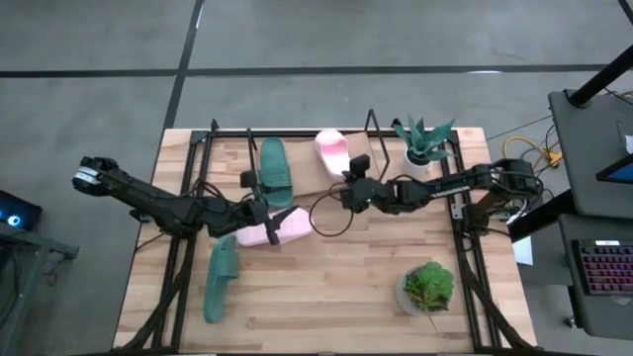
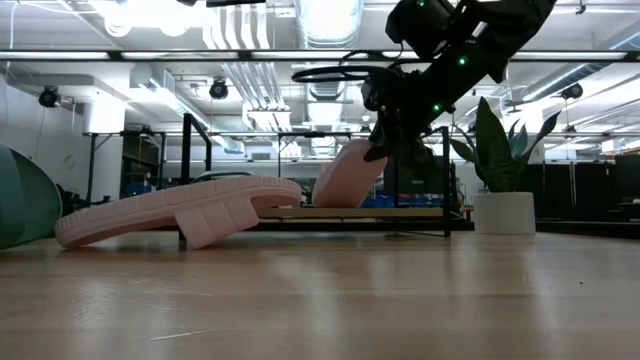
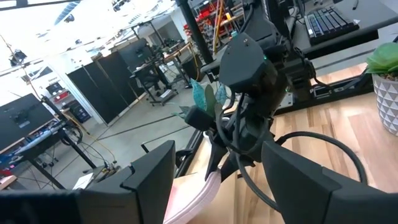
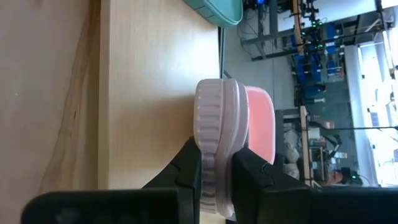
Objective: Pick and place slides into the shelf
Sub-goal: Put the right pink slide on the shelf, then put the green slide on the shelf
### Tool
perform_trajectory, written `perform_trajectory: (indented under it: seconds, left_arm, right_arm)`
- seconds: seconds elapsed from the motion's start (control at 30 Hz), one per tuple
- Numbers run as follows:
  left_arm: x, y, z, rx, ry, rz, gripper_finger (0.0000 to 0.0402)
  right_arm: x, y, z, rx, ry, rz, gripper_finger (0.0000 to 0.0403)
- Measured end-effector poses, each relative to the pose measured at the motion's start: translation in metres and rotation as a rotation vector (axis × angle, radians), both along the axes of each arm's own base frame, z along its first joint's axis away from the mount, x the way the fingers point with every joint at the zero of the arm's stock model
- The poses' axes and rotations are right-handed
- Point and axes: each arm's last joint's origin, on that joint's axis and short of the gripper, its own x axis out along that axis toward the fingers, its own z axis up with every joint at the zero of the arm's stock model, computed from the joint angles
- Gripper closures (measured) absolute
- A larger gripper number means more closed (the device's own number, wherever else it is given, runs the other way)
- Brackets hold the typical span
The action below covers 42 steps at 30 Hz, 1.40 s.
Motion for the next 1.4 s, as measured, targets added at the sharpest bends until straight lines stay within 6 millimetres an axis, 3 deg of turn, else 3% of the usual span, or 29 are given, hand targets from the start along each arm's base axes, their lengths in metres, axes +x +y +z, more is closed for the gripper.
perform_trajectory:
  seconds: [0.2,0.6,0.83,1.07,1.27,1.4]
  left_arm:
    - [0.0,0.0,0.0,0.0,0.001,0.0,0.0178]
    - [0.0,0.0,0.0,0.001,0.001,0.0,0.0178]
    - [0.0,0.0,0.0,0.001,0.001,0.0,0.0178]
    - [0.0,0.0,-0.002,0.003,0.018,0.0,0.0178]
    - [-0.002,0.001,-0.016,-0.046,0.031,0.003,0.0178]
    - [-0.004,0.001,-0.032,-0.135,0.059,0.013,0.0178]
  right_arm:
    - [-0.003,-0.003,-0.004,0.03,0.033,-0.005,0.0349]
    - [-0.005,0.0,-0.011,0.242,0.007,0.032,0.0259]
    - [-0.007,0.001,-0.007,0.331,0.062,-0.031,0.0201]
    - [0.004,0.003,0.018,0.442,0.024,-0.075,0.0165]
    - [0.013,0.01,0.052,0.6,-0.002,-0.09,0.017]
    - [0.013,0.018,0.074,0.612,-0.032,-0.053,0.0177]
